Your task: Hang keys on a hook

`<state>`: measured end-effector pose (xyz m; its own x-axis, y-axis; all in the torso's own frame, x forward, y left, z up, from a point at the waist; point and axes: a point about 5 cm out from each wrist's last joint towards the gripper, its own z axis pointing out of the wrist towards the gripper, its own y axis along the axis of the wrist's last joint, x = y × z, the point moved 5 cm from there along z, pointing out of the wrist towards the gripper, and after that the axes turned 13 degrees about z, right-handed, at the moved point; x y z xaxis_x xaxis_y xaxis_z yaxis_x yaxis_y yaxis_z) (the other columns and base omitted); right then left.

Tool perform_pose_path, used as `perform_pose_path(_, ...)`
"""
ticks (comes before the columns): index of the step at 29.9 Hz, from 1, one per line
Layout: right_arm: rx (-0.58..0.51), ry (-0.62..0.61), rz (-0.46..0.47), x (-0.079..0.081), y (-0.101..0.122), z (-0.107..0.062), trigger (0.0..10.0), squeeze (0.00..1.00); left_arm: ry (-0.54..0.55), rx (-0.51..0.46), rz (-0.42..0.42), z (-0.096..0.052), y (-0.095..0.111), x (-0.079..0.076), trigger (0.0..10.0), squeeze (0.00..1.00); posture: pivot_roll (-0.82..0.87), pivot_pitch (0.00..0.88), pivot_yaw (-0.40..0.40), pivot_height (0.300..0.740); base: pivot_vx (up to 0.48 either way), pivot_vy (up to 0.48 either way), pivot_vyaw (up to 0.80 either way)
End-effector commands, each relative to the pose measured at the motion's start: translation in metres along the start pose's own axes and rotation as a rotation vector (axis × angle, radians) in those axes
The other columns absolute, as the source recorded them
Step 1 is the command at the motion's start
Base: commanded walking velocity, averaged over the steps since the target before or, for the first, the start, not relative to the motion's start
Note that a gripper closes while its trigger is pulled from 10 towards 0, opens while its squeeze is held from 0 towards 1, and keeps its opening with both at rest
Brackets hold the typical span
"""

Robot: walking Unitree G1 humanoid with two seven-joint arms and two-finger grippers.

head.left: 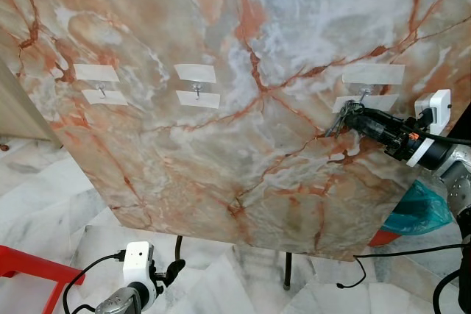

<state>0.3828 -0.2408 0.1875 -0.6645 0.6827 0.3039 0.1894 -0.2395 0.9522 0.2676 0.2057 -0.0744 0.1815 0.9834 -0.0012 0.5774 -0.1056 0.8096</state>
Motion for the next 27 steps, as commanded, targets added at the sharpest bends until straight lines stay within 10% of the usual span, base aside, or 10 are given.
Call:
perform_pose_path(1, 0.022, -0.035, -0.014, -0.004, -0.004, -0.004, 10.0, 1.0, 0.004, 0.013, 0.01, -0.002, -0.003, 0.004, 10.0, 0.0, 0.07, 0.075, 0.076, 0.74, 0.0, 0.0, 0.0)
perform_pose_path(9, 0.026, -0.05, -0.031, -0.008, -0.004, -0.016, 10.0, 1.0, 0.005, 0.013, -0.002, -0.002, -0.003, 0.003, 10.0, 0.0, 0.06, 0.078, 0.073, 0.74, 0.0, 0.0, 0.0)
perform_pose_path(12, 0.024, -0.059, -0.059, -0.008, -0.004, -0.021, 10.0, 0.84, 0.004, 0.013, 0.0, -0.002, -0.004, 0.003, 10.0, 0.0, 0.06, 0.08, 0.073, 0.74, 0.0, 0.0, 0.0)
perform_pose_path(13, 0.024, -0.061, -0.063, -0.008, -0.004, -0.021, 10.0, 0.0, 0.004, 0.014, 0.0, -0.002, -0.004, 0.003, 10.0, 0.0, 0.06, 0.08, 0.073, 0.74, 0.0, 0.0, 0.0)
perform_pose_path(27, 0.108, -0.135, -0.105, -0.002, -0.035, -0.056, 10.0, 0.0, 0.009, 0.016, -0.002, -0.003, -0.005, 0.004, 10.0, 0.0, 0.05, 0.082, 0.073, 0.74, 0.0, 0.0, 0.0)
